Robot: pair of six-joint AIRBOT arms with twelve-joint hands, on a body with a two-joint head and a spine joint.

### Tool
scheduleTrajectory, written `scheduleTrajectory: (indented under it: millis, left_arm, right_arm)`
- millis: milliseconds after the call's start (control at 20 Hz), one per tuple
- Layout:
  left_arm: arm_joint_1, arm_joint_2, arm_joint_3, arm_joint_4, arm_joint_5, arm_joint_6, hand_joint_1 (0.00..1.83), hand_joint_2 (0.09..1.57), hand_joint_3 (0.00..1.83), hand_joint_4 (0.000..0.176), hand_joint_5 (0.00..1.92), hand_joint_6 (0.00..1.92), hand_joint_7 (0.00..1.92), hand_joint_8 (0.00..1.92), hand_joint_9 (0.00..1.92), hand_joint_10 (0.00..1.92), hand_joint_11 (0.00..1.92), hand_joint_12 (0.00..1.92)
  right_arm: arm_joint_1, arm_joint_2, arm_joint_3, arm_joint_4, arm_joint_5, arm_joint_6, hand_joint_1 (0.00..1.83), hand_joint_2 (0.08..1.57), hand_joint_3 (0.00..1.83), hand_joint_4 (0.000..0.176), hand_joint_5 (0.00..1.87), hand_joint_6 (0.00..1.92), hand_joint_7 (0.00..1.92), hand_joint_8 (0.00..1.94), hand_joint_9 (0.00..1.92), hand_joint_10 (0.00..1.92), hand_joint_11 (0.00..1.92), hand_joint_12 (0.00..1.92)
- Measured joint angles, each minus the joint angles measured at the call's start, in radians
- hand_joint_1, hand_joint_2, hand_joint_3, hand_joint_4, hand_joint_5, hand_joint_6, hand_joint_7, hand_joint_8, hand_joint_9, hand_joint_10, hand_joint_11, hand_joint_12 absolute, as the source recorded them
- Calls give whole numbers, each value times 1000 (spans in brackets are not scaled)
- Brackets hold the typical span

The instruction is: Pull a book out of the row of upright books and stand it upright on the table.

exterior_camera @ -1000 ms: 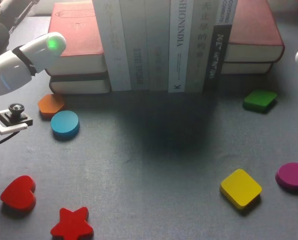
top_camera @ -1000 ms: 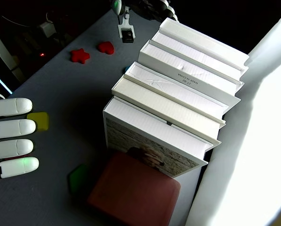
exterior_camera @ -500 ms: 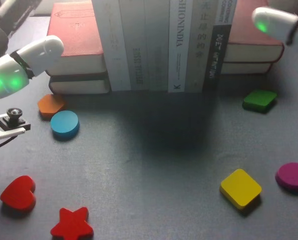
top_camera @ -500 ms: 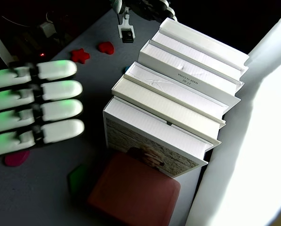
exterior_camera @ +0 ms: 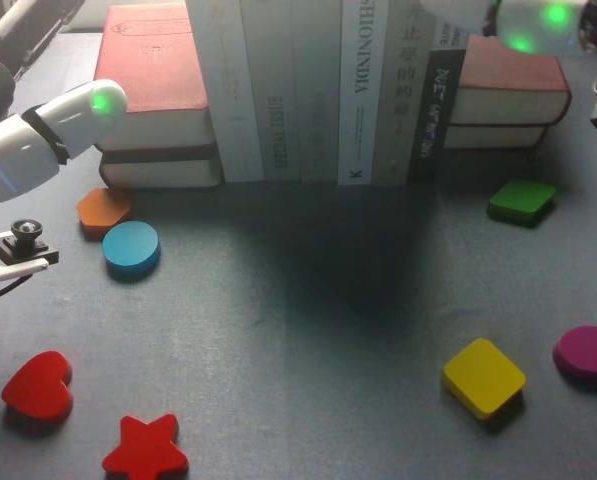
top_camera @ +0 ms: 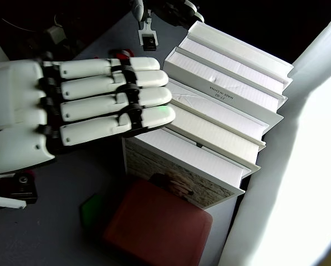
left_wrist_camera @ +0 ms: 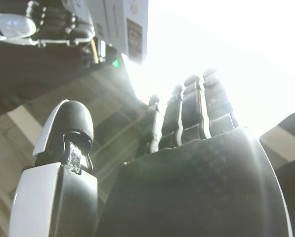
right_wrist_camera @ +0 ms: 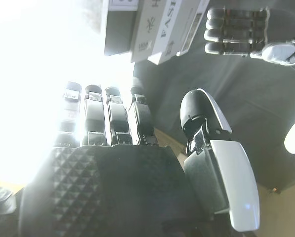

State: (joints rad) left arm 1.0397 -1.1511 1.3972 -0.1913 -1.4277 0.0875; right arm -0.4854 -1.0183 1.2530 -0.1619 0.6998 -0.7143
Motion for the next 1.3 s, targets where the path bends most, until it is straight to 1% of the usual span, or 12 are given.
scheduleTrajectory:
  millis: [50,400,500,650,750,950,1000,1100,1150,1200,1250,1300]
  left_arm:
    - [0,0,0,-1,0,0,451,1333,0,59,68,8,0,0,0,0,0,0]
    - [0,0,1,0,0,-1,437,1338,1,65,69,5,0,0,0,0,0,0]
    - [0,0,1,0,-1,-3,395,1344,3,74,71,3,0,0,0,0,0,0]
    - [0,0,1,-1,-1,-3,383,1341,0,74,72,3,0,0,0,0,0,0]
    - [0,0,1,-1,-1,-3,374,1338,0,80,70,1,0,0,0,0,0,0]
    - [0,0,1,-3,-2,-6,335,1329,0,74,71,0,0,0,0,0,0,0]
    - [0,0,1,-8,-3,-6,320,1337,2,51,66,0,0,0,0,0,0,0]
    - [2,0,1,-7,-6,-6,333,1336,0,48,64,1,0,0,0,0,0,0]
    - [4,0,1,-9,-9,-6,365,1336,0,38,65,3,0,0,0,0,0,0]
    - [6,0,1,-11,-9,-6,365,1336,0,38,65,3,0,0,0,0,0,0]
    - [8,0,1,-12,-8,-6,382,1334,0,43,66,3,0,0,0,0,0,0]
    - [9,0,1,-11,-9,-6,400,1335,0,40,63,1,0,0,0,0,0,0]
  right_arm:
    - [8,-4,0,-2,-16,-9,77,1408,0,0,288,87,0,0,0,0,0,0]
    - [28,-16,5,-16,-64,-35,143,1395,0,0,523,168,7,2,0,0,0,0]
    - [28,-16,1,-15,-56,-35,103,1417,0,0,656,497,121,6,0,0,0,0]
    - [35,-15,-14,-8,-35,-39,206,1392,0,0,699,574,175,11,0,0,0,0]
    - [31,3,-47,-26,-8,-40,242,1407,0,0,624,867,170,4,0,0,0,0]
    - [-27,56,-119,-63,74,-37,121,1405,0,0,692,501,105,0,0,0,0,0]
    - [-56,72,-133,-65,112,-26,97,1412,2,0,722,484,109,2,0,0,0,0]
    - [-97,92,-151,-64,170,-5,100,1405,0,0,759,486,150,13,0,0,0,0]
    - [-126,104,-167,-67,204,9,692,1366,1,67,623,1369,223,21,0,0,0,0]
    - [-149,112,-179,-73,232,16,692,1366,1,67,623,1369,223,21,0,0,0,0]
    - [-171,120,-192,-85,260,27,714,1371,6,154,548,1593,208,10,0,0,0,0]
    - [-188,124,-200,-93,277,32,417,1391,8,16,624,1175,227,11,0,0,0,0]
